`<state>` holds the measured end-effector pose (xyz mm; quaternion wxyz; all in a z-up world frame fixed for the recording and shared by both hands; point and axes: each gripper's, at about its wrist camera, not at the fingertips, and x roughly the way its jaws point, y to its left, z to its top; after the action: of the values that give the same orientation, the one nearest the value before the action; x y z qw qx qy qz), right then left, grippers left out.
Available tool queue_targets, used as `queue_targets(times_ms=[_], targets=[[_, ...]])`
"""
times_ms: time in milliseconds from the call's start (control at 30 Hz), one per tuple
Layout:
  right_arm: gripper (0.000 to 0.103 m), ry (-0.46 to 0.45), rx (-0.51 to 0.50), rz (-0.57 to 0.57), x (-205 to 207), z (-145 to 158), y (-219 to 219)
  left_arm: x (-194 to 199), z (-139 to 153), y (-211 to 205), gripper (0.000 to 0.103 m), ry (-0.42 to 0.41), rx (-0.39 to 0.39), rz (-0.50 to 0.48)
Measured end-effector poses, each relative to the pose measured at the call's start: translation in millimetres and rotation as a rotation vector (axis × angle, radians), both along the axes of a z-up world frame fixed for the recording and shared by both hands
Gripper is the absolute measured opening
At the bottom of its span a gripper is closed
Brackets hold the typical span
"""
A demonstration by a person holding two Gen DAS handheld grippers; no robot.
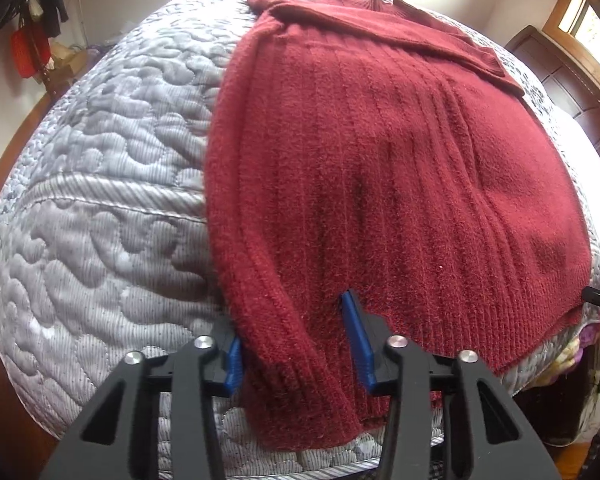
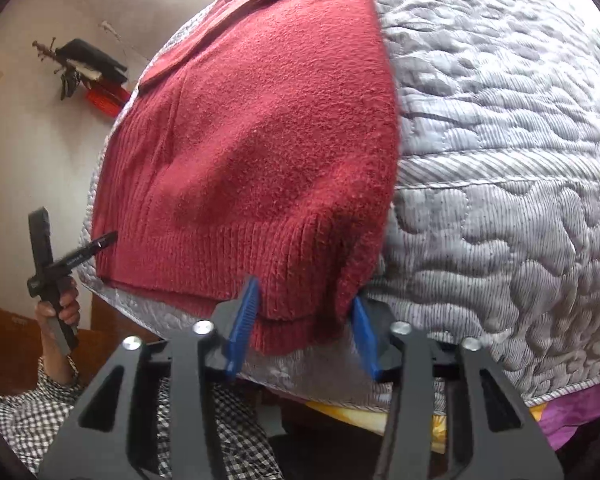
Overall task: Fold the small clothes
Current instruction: 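Grasp the hem with both tools and lift it toward the collar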
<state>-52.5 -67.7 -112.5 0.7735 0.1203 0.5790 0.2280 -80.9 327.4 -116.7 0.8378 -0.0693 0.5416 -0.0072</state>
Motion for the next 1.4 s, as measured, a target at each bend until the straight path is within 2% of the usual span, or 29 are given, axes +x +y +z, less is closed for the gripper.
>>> queue_targets(times_ms=[33, 133, 233, 400, 633, 833, 1033, 1200, 1267, 1367, 1400], targets=[[0.019, -0.008, -0.007, 0.017, -0.5, 1.8, 5.3, 0.0, -0.5, -1.4, 0.02, 0.005, -0.008, -0.005], [0.018, -0.042, -0.026, 0.045, -2.7, 9.8, 12.6, 3.2, -2.1, -1.2, 0.012, 0.017, -0.037, 0.0], [0.017, -0.073, 0.004, 0.045, -6.5, 19.5, 12.1, 2.6, 2.6, 5.0, 0.01, 0.019, -0.086, 0.021], [0.017, -0.136, 0.1, 0.039, -3.2, 48.5, 1.2, 2.9, 29.7, 24.3, 0.01, -0.01, -0.238, 0.03], [0.017, -0.205, 0.117, 0.021, 27.8, 80.7, -3.7, 25.3, 66.3, 30.9, 0.01, -0.097, -0.284, 0.022], [0.017, -0.179, 0.161, -0.049, 78.5, 88.4, -13.2, 71.5, 75.1, 41.5, 0.01, -0.123, -0.35, 0.073], [0.017, -0.118, 0.171, -0.112, 141.5, 78.8, -15.5, 119.2, 70.3, 52.6, 0.01, -0.133, -0.345, 0.124], [0.017, -0.02, 0.197, -0.177, 194.9, 54.8, -14.4, 160.1, 48.2, 62.8, 0.01, -0.085, -0.348, 0.156], [0.017, 0.008, 0.216, -0.197, 212.7, 45.8, -15.9, 175.7, 36.6, 69.8, 0.01, -0.053, -0.39, 0.177], [0.025, 0.05, 0.251, -0.235, 237.0, 35.3, -20.5, 191.7, 25.8, 80.3, 0.014, -0.016, -0.463, 0.209], [0.035, 0.057, 0.253, -0.251, 241.8, 33.7, -23.1, 194.5, 24.1, 83.9, 0.014, -0.005, -0.489, 0.218]])
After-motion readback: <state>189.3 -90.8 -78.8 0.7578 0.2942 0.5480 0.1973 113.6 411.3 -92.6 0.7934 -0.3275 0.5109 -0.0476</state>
